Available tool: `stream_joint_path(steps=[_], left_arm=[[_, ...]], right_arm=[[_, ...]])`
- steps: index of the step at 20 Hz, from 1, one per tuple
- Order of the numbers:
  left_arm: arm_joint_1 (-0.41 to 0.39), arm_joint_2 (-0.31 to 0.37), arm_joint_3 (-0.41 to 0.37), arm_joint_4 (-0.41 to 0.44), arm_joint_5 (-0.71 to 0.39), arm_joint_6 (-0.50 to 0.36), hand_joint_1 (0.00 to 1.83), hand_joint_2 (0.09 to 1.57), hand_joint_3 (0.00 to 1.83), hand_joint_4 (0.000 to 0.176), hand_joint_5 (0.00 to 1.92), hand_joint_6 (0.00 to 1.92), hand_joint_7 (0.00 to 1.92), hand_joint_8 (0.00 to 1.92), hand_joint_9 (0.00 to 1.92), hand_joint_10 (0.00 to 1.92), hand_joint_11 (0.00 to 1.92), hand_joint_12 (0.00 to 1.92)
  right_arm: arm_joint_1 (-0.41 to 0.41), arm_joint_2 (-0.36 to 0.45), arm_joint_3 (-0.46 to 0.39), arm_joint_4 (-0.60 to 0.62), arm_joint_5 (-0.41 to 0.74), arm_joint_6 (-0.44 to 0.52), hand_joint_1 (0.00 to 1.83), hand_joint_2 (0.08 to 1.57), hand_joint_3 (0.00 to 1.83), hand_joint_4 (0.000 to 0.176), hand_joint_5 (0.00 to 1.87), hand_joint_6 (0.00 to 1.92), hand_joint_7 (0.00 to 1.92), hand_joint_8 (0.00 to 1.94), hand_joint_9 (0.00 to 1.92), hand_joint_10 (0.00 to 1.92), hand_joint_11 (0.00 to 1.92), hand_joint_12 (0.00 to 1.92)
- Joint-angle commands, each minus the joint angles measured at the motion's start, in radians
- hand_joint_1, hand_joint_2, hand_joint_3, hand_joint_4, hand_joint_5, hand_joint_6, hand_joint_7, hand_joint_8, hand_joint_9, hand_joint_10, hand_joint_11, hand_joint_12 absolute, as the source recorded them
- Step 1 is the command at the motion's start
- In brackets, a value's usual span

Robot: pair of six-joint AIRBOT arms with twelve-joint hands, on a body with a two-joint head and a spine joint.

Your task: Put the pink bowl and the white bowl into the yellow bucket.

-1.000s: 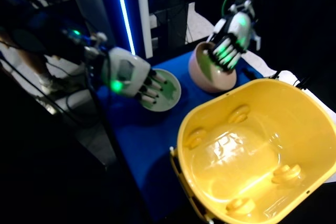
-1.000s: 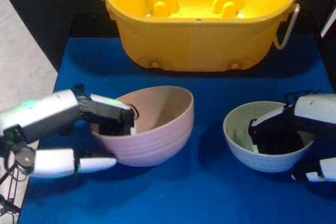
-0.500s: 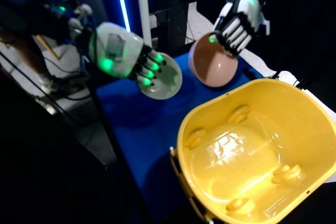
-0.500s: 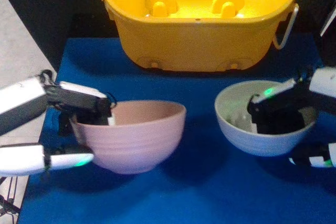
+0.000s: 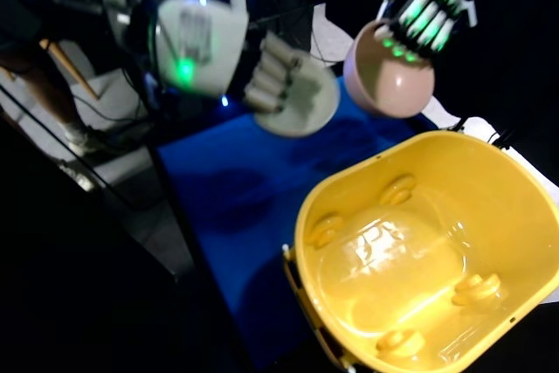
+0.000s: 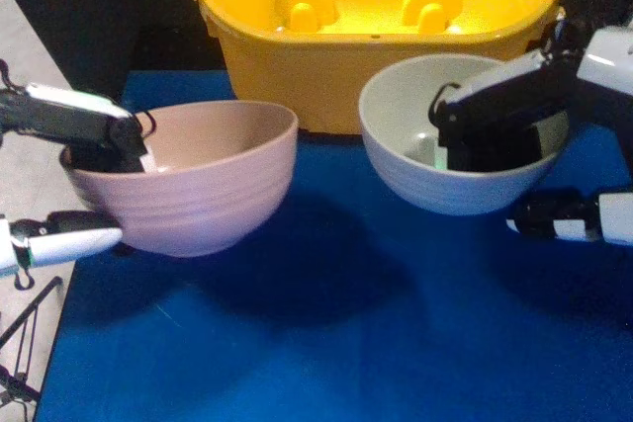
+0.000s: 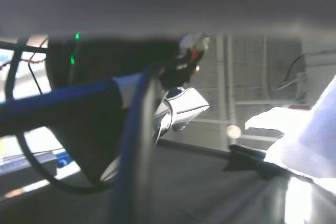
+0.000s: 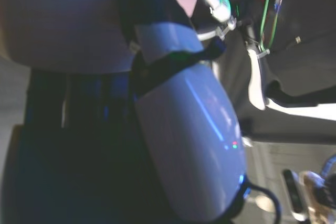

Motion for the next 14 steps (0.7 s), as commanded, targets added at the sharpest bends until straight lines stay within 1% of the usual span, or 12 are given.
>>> stream_joint_path(steps=[1,2,3,5,6,7,8,9,10,12,13,14], left_arm=[[-0.005,0.008,-0.004,-0.028,-0.141,0.002,1.2,1.22,0.0,0.0,0.79,1.12,0.8,1.48,0.62,1.33,0.48,1.57],[-0.005,0.015,-0.006,-0.032,-0.146,0.009,1.19,1.22,0.0,0.0,0.78,1.14,0.8,1.48,0.63,1.34,0.48,1.59],[-0.005,0.023,-0.008,-0.037,-0.154,0.015,1.2,1.21,0.0,0.0,0.79,1.13,0.82,1.46,0.66,1.33,0.5,1.6],[-0.005,0.038,-0.01,-0.046,-0.169,0.026,1.2,1.22,0.0,0.0,0.75,1.17,0.82,1.46,0.7,1.37,0.55,1.64],[-0.005,0.044,-0.009,-0.048,-0.174,0.03,1.22,1.2,0.0,0.0,0.79,1.1,0.85,1.43,0.75,1.39,0.62,1.66],[-0.005,0.049,-0.009,-0.049,-0.177,0.033,1.22,1.2,0.0,0.0,0.8,1.08,0.84,1.46,0.77,1.47,0.67,1.71],[-0.005,0.053,-0.009,-0.052,-0.182,0.036,1.23,1.17,0.0,0.0,0.87,0.99,0.88,1.38,0.79,1.4,0.69,1.63],[-0.006,0.062,-0.009,-0.059,-0.196,0.047,1.23,1.15,0.0,0.0,0.9,0.95,0.92,1.31,0.83,1.36,0.73,1.61],[-0.006,0.071,-0.009,-0.069,-0.21,0.057,1.21,1.23,0.0,0.0,0.84,1.0,0.74,1.61,0.86,1.55,0.76,1.78],[-0.006,0.089,-0.008,-0.082,-0.241,0.083,1.21,1.23,0.0,0.0,0.87,0.95,0.72,1.64,0.85,1.57,0.76,1.79],[-0.006,0.094,-0.008,-0.086,-0.249,0.091,1.21,1.23,0.0,0.0,0.87,0.95,0.72,1.64,0.85,1.57,0.76,1.79],[-0.007,0.105,-0.007,-0.097,-0.268,0.109,1.21,1.23,0.0,0.0,0.87,0.95,0.72,1.64,0.85,1.57,0.76,1.79]], right_arm=[[0.019,-0.003,0.001,0.01,0.111,0.004,1.35,1.22,0.0,0.0,0.81,1.27,0.81,1.28,0.79,1.41,0.79,1.69],[0.029,-0.005,0.001,0.005,0.111,0.004,1.36,1.21,0.0,0.0,0.83,1.24,0.82,1.28,0.79,1.4,0.79,1.67],[0.039,-0.007,0.002,-0.003,0.111,0.004,1.35,1.21,0.0,0.0,0.83,1.25,0.8,1.28,0.79,1.4,0.78,1.65],[0.055,-0.008,0.005,-0.012,0.111,0.004,1.35,1.22,0.0,0.0,0.84,1.24,0.77,1.32,0.78,1.43,0.79,1.67],[0.064,-0.008,0.007,-0.016,0.111,0.004,1.35,1.22,0.0,0.0,0.81,1.27,0.79,1.31,0.79,1.42,0.81,1.69],[0.069,-0.008,0.008,-0.019,0.11,0.004,1.35,1.23,0.0,0.0,0.82,1.26,0.78,1.33,0.78,1.42,0.8,1.7],[0.077,-0.008,0.01,-0.022,0.11,0.004,1.36,1.21,0.0,0.0,0.86,1.22,0.82,1.26,0.82,1.36,0.85,1.66],[0.097,-0.009,0.013,-0.033,0.11,0.003,1.37,1.21,0.0,0.0,0.9,1.14,0.85,1.21,0.87,1.31,0.91,1.64],[0.13,-0.009,0.017,-0.051,0.104,0.003,1.36,1.25,0.0,0.0,0.83,1.28,0.85,1.24,0.84,1.32,0.82,1.62],[0.194,-0.008,0.02,-0.09,0.068,0.003,1.36,1.26,0.0,0.0,0.72,1.35,0.87,1.21,0.87,1.36,0.88,1.61],[0.214,-0.008,0.022,-0.105,0.057,0.003,1.34,1.28,0.0,0.0,0.7,1.39,0.85,1.26,0.82,1.45,0.86,1.77],[0.244,-0.012,0.026,-0.127,0.04,0.003,1.35,1.28,0.0,0.0,0.73,1.36,0.82,1.24,0.81,1.5,0.9,1.77]])
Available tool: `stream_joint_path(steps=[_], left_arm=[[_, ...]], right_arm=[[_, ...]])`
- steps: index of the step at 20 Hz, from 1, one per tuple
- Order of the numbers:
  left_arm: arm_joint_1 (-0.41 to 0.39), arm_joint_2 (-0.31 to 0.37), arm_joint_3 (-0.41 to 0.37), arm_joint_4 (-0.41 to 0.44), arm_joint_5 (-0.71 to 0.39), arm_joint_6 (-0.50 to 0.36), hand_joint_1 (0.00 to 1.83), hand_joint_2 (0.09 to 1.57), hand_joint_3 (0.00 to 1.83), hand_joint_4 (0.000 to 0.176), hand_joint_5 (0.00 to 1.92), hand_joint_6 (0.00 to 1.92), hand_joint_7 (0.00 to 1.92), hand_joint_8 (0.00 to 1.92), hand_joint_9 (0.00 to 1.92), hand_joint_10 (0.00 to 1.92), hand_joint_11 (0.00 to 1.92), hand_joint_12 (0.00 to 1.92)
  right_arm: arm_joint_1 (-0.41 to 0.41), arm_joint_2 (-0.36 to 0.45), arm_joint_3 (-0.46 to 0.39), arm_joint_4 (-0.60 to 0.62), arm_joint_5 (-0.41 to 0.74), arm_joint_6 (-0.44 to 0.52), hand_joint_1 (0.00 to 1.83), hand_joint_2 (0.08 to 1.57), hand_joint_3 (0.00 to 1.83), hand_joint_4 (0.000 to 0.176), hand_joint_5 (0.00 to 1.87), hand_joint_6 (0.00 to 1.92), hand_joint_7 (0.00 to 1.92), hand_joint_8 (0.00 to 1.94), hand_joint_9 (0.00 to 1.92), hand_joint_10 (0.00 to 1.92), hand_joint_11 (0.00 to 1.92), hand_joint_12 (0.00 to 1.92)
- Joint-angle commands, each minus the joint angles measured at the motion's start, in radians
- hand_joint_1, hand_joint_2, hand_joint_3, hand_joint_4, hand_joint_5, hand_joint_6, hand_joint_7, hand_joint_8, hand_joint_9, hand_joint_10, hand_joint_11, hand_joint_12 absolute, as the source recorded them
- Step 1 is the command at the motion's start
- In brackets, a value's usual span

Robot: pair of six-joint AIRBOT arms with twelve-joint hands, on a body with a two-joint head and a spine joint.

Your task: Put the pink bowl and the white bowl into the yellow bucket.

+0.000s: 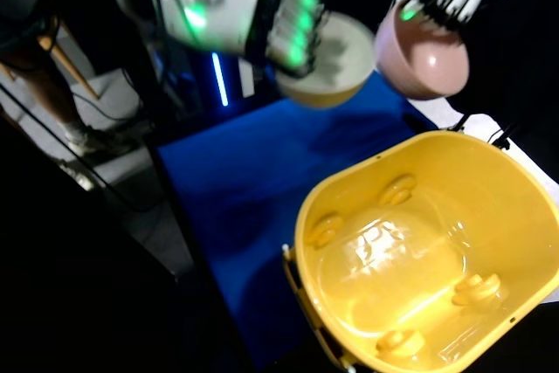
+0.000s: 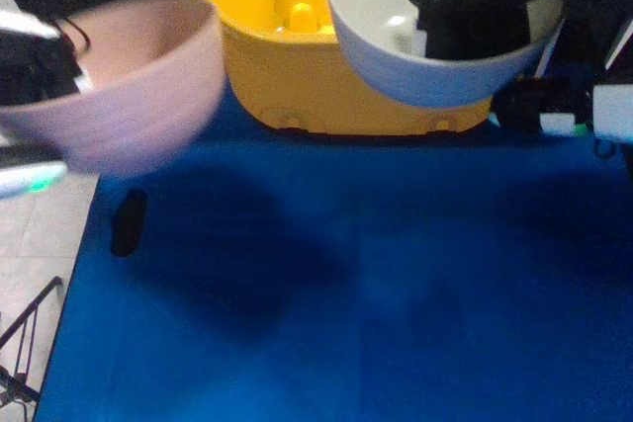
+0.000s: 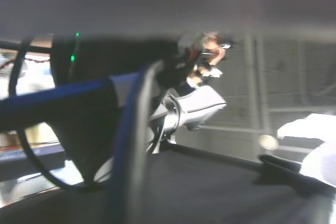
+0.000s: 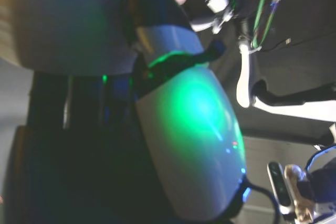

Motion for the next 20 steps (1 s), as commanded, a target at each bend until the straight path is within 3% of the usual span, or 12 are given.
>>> stream_joint_path(steps=[1,2,6,8,10,11,12,14,15,16,18,20], left_arm=[[-0.008,0.012,0.003,-0.051,-0.158,0.01,1.21,1.23,0.0,0.0,0.87,0.95,0.72,1.64,0.85,1.57,0.76,1.79],[-0.01,0.016,0.008,-0.061,-0.169,0.019,1.21,1.23,0.0,0.0,0.87,0.95,0.72,1.64,0.85,1.57,0.76,1.79],[-0.065,0.017,0.029,-0.065,-0.149,0.031,1.21,1.23,0.0,0.0,0.87,0.95,0.72,1.64,0.85,1.57,0.76,1.79],[-0.157,0.012,0.042,-0.027,-0.09,0.05,1.21,1.23,0.0,0.0,0.87,0.95,0.72,1.64,0.85,1.57,0.76,1.79],[-0.276,-0.028,0.075,0.029,-0.006,0.056,1.21,1.23,0.0,0.0,0.87,0.95,0.72,1.64,0.85,1.57,0.76,1.79],[-0.342,-0.055,0.094,0.059,0.04,0.055,1.21,1.23,0.0,0.0,0.87,0.95,0.72,1.64,0.85,1.57,0.76,1.79],[-0.408,-0.082,0.115,0.095,0.09,0.053,1.21,1.23,0.0,0.0,0.87,0.95,0.72,1.64,0.85,1.57,0.76,1.79],[-0.542,-0.136,0.156,0.171,0.2,0.019,1.21,1.23,0.0,0.0,0.87,0.95,0.72,1.64,0.85,1.57,0.76,1.79],[-0.589,-0.163,0.176,0.202,0.229,-0.003,1.21,1.23,0.0,0.0,0.87,0.95,0.72,1.64,0.85,1.57,0.76,1.79],[-0.617,-0.184,0.189,0.218,0.245,-0.012,1.21,1.23,0.0,0.0,0.87,0.95,0.72,1.64,0.85,1.57,0.76,1.79],[-0.678,-0.233,0.22,0.25,0.284,-0.015,1.21,1.23,0.0,0.0,0.87,0.95,0.72,1.64,0.85,1.57,0.76,1.79],[-0.721,-0.27,0.248,0.281,0.323,-0.03,1.21,1.23,0.0,0.0,0.87,0.95,0.72,1.64,0.85,1.57,0.76,1.79]], right_arm=[[0.024,-0.006,0.006,0.011,0.086,0.003,1.35,1.28,0.0,0.0,0.73,1.36,0.81,1.24,0.81,1.5,0.91,1.77],[0.036,-0.019,0.022,0.007,0.079,0.003,1.35,1.26,0.0,0.0,0.79,1.29,0.84,1.18,0.89,1.38,0.94,1.67],[0.055,-0.07,0.076,0.007,0.061,0.003,1.36,1.17,0.0,0.0,0.8,1.27,0.83,1.12,0.93,1.29,0.96,1.5],[0.085,-0.085,0.099,0.006,0.031,0.001,1.36,1.16,0.0,0.0,0.81,1.3,0.82,1.11,0.92,1.27,0.89,1.47],[0.099,-0.088,0.115,0.007,0.022,-0.006,1.34,1.2,0.0,0.0,0.83,1.37,0.72,1.24,0.8,1.32,0.63,1.56],[0.107,-0.087,0.121,0.007,0.019,-0.012,1.35,1.19,0.0,0.0,0.84,1.38,0.73,1.24,0.79,1.29,0.61,1.56],[0.118,-0.084,0.123,0.008,0.014,-0.023,1.47,1.19,0.0,0.0,0.84,1.37,0.72,1.26,0.8,1.21,0.58,1.68],[0.14,-0.075,0.123,0.009,-0.003,-0.055,1.36,1.17,0.0,0.0,0.87,1.32,0.83,1.2,0.81,1.21,0.6,1.62],[0.151,-0.068,0.123,0.009,-0.01,-0.065,1.36,1.16,0.0,0.0,0.88,1.31,0.83,1.19,0.83,1.2,0.61,1.62],[0.164,-0.064,0.123,0.009,-0.016,-0.075,1.48,1.16,0.0,0.0,0.85,1.29,0.79,1.16,0.89,1.18,0.63,1.64],[0.195,-0.063,0.126,0.011,-0.026,-0.122,1.47,1.23,0.0,0.0,0.66,1.49,0.61,1.3,0.77,1.34,0.56,1.75],[0.208,-0.07,0.134,0.057,-0.031,-0.192,1.47,1.23,0.0,0.0,0.65,1.49,0.61,1.3,0.78,1.33,0.59,1.73]])
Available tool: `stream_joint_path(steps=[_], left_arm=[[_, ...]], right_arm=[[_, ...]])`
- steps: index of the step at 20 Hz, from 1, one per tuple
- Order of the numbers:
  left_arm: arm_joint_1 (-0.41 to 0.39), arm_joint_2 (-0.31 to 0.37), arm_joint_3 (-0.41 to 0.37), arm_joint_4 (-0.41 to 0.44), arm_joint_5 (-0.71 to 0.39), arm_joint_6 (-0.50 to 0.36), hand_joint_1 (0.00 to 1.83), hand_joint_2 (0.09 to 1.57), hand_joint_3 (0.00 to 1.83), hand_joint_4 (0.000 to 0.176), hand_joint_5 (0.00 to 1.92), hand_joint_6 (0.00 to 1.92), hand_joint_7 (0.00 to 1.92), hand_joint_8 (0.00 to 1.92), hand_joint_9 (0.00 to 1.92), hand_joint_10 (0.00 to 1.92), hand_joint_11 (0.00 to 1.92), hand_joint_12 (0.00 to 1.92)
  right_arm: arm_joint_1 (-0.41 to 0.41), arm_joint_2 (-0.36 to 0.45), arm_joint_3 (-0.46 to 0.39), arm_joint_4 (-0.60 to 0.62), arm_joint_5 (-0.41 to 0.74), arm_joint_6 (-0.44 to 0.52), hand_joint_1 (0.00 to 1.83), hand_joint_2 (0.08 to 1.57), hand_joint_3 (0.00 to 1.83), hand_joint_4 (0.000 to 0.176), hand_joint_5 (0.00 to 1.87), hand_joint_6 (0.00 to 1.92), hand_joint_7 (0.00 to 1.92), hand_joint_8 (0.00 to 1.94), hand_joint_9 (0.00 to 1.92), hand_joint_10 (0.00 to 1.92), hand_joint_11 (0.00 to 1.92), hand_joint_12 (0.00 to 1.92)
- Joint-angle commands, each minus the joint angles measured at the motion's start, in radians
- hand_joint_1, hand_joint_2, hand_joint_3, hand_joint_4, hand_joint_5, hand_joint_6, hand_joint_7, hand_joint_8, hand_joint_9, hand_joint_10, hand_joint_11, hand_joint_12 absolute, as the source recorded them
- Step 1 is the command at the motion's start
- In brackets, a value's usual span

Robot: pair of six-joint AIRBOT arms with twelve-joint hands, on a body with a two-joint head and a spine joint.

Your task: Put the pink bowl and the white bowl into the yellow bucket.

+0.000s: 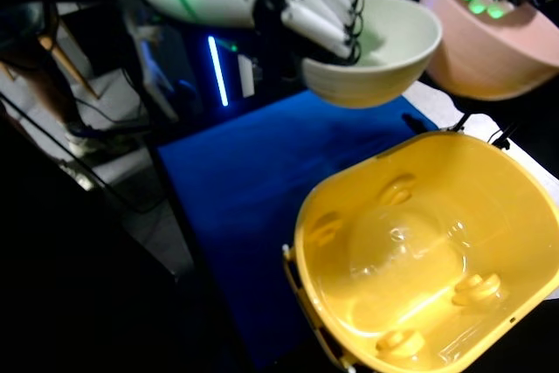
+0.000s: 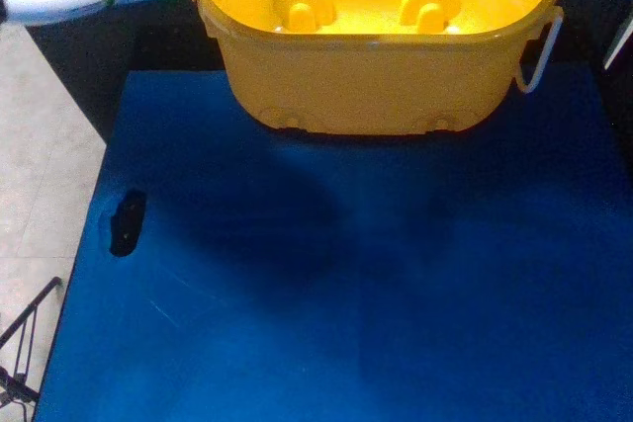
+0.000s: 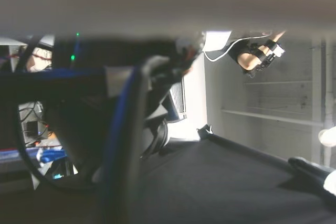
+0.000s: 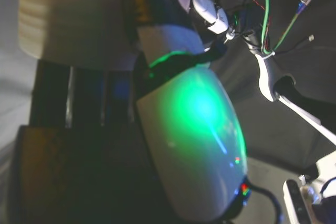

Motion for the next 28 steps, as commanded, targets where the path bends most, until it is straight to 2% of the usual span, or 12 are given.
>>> stream_joint_path(steps=[1,7,10,11,13,16,18,19,22,24,25,28], left_arm=[[-0.032,-0.019,0.018,-0.028,-0.074,-0.026,1.21,1.23,0.0,0.0,0.87,0.95,0.72,1.64,0.85,1.57,0.76,1.79],[-0.105,-0.119,0.108,0.007,0.0,-0.066,1.21,1.23,0.0,0.0,0.87,0.95,0.72,1.64,0.85,1.57,0.76,1.79],[-0.127,-0.162,0.141,0.013,0.028,-0.066,1.21,1.23,0.0,0.0,0.87,0.95,0.72,1.64,0.85,1.57,0.76,1.79],[-0.127,-0.189,0.163,0.012,0.038,-0.067,1.35,1.17,0.0,0.0,0.86,0.82,0.86,1.28,0.94,1.55,0.94,1.74],[-0.127,-0.218,0.189,0.01,0.056,-0.069,1.36,1.18,0.0,0.0,0.8,1.07,0.88,1.24,0.78,1.45,0.5,1.67],[-0.126,-0.267,0.235,-0.003,0.084,-0.072,1.36,1.15,0.0,0.0,0.85,1.01,0.88,1.15,0.93,1.37,0.89,1.61],[-0.125,-0.295,0.259,-0.006,0.099,-0.075,1.37,1.16,0.0,0.0,0.85,0.94,0.85,1.24,0.91,1.46,0.92,1.69],[-0.119,-0.31,0.273,-0.015,0.103,-0.076,1.46,1.16,0.0,0.0,0.8,1.03,0.82,1.22,0.85,1.36,0.78,1.69],[-0.108,-0.325,0.29,-0.021,0.103,-0.102,1.36,1.18,0.0,0.0,0.78,1.16,0.85,1.16,0.84,1.48,0.86,1.71],[-0.103,-0.326,0.293,-0.024,0.103,-0.102,1.36,1.18,0.0,0.0,0.78,1.12,0.83,1.24,0.82,1.46,0.8,1.69],[-0.096,-0.327,0.295,-0.031,0.105,-0.102,1.36,1.18,0.0,0.0,0.79,1.09,0.82,1.28,0.83,1.46,0.79,1.67],[-0.077,-0.335,0.311,-0.047,0.112,-0.102,1.37,1.18,0.0,0.0,0.84,0.93,0.83,1.32,0.84,1.55,0.8,1.79]], right_arm=[[0.018,-0.005,0.006,0.039,0.111,-0.049,1.47,1.23,0.0,0.0,0.63,1.51,0.63,1.27,0.77,1.32,0.64,1.71],[0.028,-0.072,0.109,0.094,0.095,-0.064,1.47,1.24,0.0,0.0,0.64,1.54,0.63,1.34,0.73,1.35,0.53,1.76],[0.076,-0.071,0.138,0.101,0.027,-0.063,1.49,1.15,0.0,0.0,0.82,1.28,0.83,1.15,0.9,1.14,0.68,1.62],[0.083,-0.074,0.156,0.105,0.01,-0.063,1.49,1.15,0.0,0.0,0.82,1.27,0.82,1.14,0.9,1.15,0.7,1.63],[0.083,-0.09,0.185,0.115,-0.001,-0.064,1.49,1.15,0.0,0.0,0.83,1.3,0.82,1.16,0.87,1.17,0.66,1.62],[0.083,-0.124,0.235,0.133,-0.024,-0.064,1.48,1.18,0.0,0.0,0.82,1.35,0.75,1.25,0.8,1.26,0.63,1.64],[0.082,-0.129,0.252,0.145,-0.036,-0.064,1.49,1.17,0.0,0.0,0.83,1.32,0.78,1.2,0.84,1.23,0.66,1.62],[0.082,-0.134,0.264,0.152,-0.045,-0.064,1.49,1.17,0.0,0.0,0.84,1.31,0.78,1.2,0.84,1.23,0.64,1.63],[0.08,-0.15,0.28,0.159,-0.057,-0.064,1.48,1.18,0.0,0.0,0.84,1.34,0.76,1.21,0.79,1.28,0.59,1.68],[0.078,-0.159,0.289,0.159,-0.07,-0.064,1.48,1.18,0.0,0.0,0.84,1.33,0.75,1.23,0.8,1.27,0.64,1.66],[0.076,-0.166,0.296,0.16,-0.075,-0.064,1.47,1.22,0.01,0.0,0.72,1.48,0.65,1.33,0.72,1.36,0.53,1.72],[0.055,-0.189,0.321,0.167,-0.091,-0.064,1.48,1.2,0.0,0.0,0.82,1.39,0.72,1.3,0.77,1.3,0.55,1.68]])
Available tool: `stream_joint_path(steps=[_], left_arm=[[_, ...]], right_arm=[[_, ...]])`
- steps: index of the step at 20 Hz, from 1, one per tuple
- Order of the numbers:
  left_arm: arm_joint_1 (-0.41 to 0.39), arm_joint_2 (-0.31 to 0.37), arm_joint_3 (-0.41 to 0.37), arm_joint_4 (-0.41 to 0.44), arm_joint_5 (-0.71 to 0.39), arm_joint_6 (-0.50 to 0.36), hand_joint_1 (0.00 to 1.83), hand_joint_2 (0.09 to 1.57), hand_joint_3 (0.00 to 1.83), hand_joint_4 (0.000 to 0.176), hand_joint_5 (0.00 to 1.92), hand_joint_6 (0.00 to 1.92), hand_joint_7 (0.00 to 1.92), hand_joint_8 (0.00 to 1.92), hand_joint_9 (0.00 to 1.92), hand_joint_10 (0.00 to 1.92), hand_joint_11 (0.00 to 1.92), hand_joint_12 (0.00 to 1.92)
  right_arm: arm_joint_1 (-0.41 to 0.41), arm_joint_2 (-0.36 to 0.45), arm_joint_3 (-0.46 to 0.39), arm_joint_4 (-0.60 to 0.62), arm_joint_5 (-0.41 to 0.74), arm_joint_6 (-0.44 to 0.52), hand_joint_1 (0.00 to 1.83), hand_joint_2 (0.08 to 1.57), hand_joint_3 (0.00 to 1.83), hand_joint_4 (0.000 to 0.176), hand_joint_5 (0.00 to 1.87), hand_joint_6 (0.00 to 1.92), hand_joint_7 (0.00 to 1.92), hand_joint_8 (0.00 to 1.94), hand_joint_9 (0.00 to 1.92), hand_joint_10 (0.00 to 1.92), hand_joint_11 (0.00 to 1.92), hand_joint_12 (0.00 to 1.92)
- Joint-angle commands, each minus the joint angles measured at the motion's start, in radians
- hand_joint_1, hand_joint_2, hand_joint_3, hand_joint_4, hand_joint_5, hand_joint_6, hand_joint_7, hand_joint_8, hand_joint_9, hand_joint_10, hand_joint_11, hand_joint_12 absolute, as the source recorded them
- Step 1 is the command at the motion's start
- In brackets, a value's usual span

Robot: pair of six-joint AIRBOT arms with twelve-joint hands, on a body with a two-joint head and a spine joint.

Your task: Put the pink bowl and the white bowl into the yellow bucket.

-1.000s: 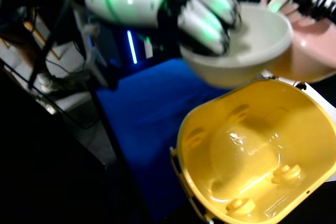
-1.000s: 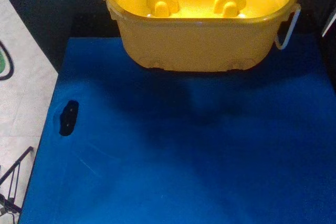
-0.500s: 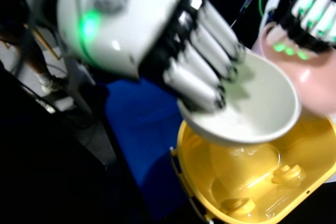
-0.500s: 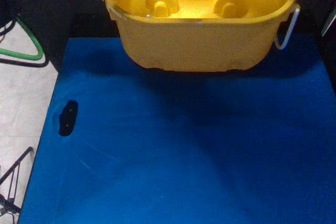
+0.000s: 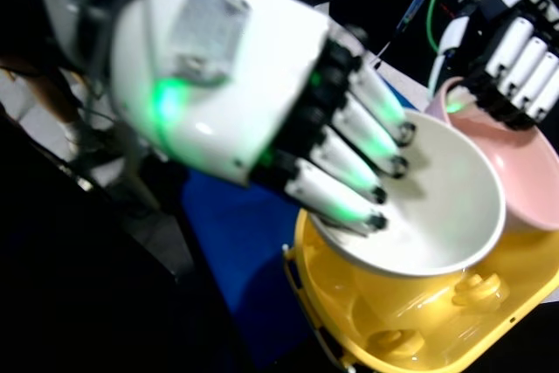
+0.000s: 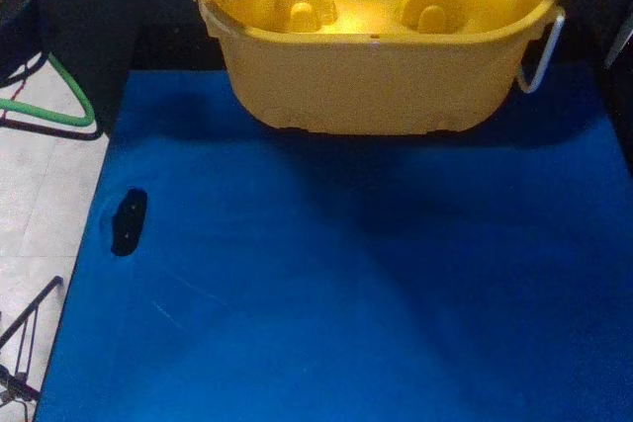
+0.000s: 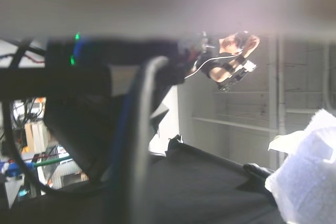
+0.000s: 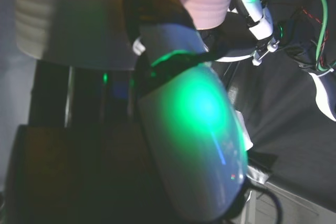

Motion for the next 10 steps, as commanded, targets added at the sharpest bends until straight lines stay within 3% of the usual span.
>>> stream_joint_path(steps=[1,4,6,10], left_arm=[[-0.005,-0.011,0.009,-0.049,-0.11,-0.003,1.36,1.18,0.0,0.0,0.83,0.92,0.82,1.34,0.82,1.57,0.79,1.81],[0.007,-0.03,0.034,-0.067,-0.103,-0.003,1.36,1.19,0.0,0.0,0.82,0.95,0.81,1.37,0.82,1.54,0.8,1.73],[0.008,-0.045,0.048,-0.07,-0.093,-0.003,1.37,1.19,0.0,0.0,0.8,0.96,0.79,1.38,0.88,1.52,0.91,1.76],[0.016,-0.059,0.07,-0.085,-0.075,-0.003,1.37,1.18,0.0,0.0,0.8,0.99,0.81,1.33,0.88,1.49,0.86,1.71]], right_arm=[[0.001,-0.006,0.012,0.012,0.11,0.002,1.48,1.2,0.0,0.0,0.82,1.4,0.72,1.3,0.77,1.3,0.55,1.67],[-0.016,-0.034,0.04,0.02,0.11,0.002,1.48,1.18,0.0,0.0,0.83,1.36,0.73,1.26,0.81,1.24,0.61,1.65],[-0.022,-0.052,0.058,0.022,0.103,0.002,1.48,1.19,0.0,0.0,0.83,1.39,0.73,1.26,0.8,1.24,0.57,1.65],[-0.037,-0.086,0.085,0.022,0.097,0.002,1.48,1.18,0.0,0.0,0.82,1.38,0.74,1.26,0.81,1.27,0.59,1.63]])
